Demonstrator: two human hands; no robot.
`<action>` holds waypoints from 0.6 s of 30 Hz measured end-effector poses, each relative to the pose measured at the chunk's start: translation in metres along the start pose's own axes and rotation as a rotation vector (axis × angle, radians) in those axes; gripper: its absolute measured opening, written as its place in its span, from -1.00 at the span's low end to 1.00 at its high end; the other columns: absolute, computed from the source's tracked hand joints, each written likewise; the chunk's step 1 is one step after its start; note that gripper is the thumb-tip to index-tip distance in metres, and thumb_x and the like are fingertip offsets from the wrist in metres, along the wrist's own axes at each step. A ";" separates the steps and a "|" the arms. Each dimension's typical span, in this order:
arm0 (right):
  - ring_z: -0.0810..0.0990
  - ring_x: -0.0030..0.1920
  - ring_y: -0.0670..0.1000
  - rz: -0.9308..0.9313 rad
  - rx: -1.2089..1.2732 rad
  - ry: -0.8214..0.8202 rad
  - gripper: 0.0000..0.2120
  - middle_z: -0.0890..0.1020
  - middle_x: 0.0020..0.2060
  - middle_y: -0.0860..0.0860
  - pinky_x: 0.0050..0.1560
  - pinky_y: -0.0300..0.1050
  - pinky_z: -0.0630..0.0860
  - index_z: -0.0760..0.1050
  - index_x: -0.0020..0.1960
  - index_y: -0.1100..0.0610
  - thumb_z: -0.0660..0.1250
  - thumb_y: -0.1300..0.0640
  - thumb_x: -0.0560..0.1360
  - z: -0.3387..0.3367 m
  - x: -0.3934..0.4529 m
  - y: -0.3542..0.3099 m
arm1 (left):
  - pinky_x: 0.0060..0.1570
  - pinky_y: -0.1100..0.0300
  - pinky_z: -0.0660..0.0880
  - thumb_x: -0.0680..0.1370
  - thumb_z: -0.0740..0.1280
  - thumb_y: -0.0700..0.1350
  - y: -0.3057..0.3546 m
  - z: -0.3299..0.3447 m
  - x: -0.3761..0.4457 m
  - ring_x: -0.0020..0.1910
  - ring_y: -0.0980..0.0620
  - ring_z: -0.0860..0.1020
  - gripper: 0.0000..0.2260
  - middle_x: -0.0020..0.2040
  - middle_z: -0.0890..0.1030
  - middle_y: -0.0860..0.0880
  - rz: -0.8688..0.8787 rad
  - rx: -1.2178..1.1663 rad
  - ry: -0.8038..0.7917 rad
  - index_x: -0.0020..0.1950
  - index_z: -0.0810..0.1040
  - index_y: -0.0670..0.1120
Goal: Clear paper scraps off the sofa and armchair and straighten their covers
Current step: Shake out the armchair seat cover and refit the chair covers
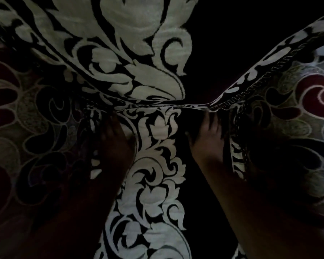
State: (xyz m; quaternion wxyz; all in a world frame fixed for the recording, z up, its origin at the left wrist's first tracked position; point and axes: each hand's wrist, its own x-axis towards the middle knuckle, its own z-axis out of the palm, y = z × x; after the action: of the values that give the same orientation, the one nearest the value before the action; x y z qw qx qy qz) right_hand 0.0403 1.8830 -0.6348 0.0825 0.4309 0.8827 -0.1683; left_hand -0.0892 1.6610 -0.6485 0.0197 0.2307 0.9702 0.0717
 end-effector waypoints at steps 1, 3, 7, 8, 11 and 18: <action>0.00 0.61 0.23 -0.063 -0.050 -0.051 -0.14 0.00 0.62 0.15 0.51 0.30 0.06 -0.22 0.63 -0.02 0.18 -0.32 0.56 0.007 -0.017 -0.003 | 0.56 -0.17 0.03 0.62 0.27 0.18 0.002 -0.001 -0.009 0.59 -0.29 0.12 -0.24 0.61 0.12 -0.28 0.038 -0.024 -0.005 0.63 0.05 -0.20; -0.17 0.62 0.17 -0.199 -0.122 -0.134 -0.16 -0.14 0.63 0.07 0.54 0.32 -0.14 -0.28 0.62 -0.09 0.04 -0.43 0.56 0.024 -0.041 0.000 | 0.56 -0.20 0.05 0.61 0.21 0.29 0.002 0.004 -0.036 0.62 -0.22 0.05 -0.22 0.64 0.05 -0.21 0.203 -0.007 -0.078 0.64 0.05 -0.14; -0.26 0.62 0.07 -0.247 -0.179 -0.153 -0.13 -0.18 0.63 0.04 0.56 0.29 -0.19 -0.18 0.64 -0.14 -0.05 -0.55 0.50 0.038 -0.047 0.032 | 0.51 -0.25 0.12 0.57 0.08 0.42 -0.035 0.023 -0.059 0.62 -0.14 0.06 -0.20 0.65 0.08 -0.13 0.219 0.054 -0.213 0.65 0.10 -0.06; -0.21 0.62 0.08 -0.230 -0.183 -0.121 -0.13 -0.13 0.64 0.06 0.57 0.28 -0.15 -0.13 0.64 -0.13 -0.04 -0.55 0.49 0.036 -0.042 0.044 | 0.52 -0.25 0.10 0.58 0.08 0.40 -0.046 0.025 -0.056 0.62 -0.15 0.08 -0.22 0.64 0.11 -0.15 0.204 0.033 -0.195 0.64 0.14 -0.08; 0.03 0.61 0.17 -0.099 -0.175 0.021 -0.12 0.03 0.63 0.14 0.53 0.25 0.13 0.05 0.64 0.03 -0.06 -0.51 0.52 0.026 -0.027 0.077 | 0.53 -0.22 0.11 0.62 0.12 0.32 -0.062 0.029 -0.055 0.60 -0.21 0.13 -0.27 0.60 0.19 -0.22 0.188 -0.049 -0.091 0.60 0.22 -0.17; -0.14 0.62 0.16 -0.280 -0.250 -0.146 -0.15 -0.07 0.63 0.15 0.56 0.31 -0.07 -0.06 0.65 0.01 0.00 -0.46 0.54 0.022 -0.076 0.048 | 0.51 -0.30 0.10 0.64 0.06 0.31 -0.022 0.009 -0.098 0.61 -0.19 0.10 -0.30 0.63 0.13 -0.19 0.293 0.028 -0.138 0.62 0.15 -0.14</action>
State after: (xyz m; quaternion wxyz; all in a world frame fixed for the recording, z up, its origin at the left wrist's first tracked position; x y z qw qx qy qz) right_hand 0.1251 1.8467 -0.6437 0.1747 0.2768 0.9398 -0.0983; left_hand -0.0111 1.5989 -0.6597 0.0725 0.3744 0.9234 0.0441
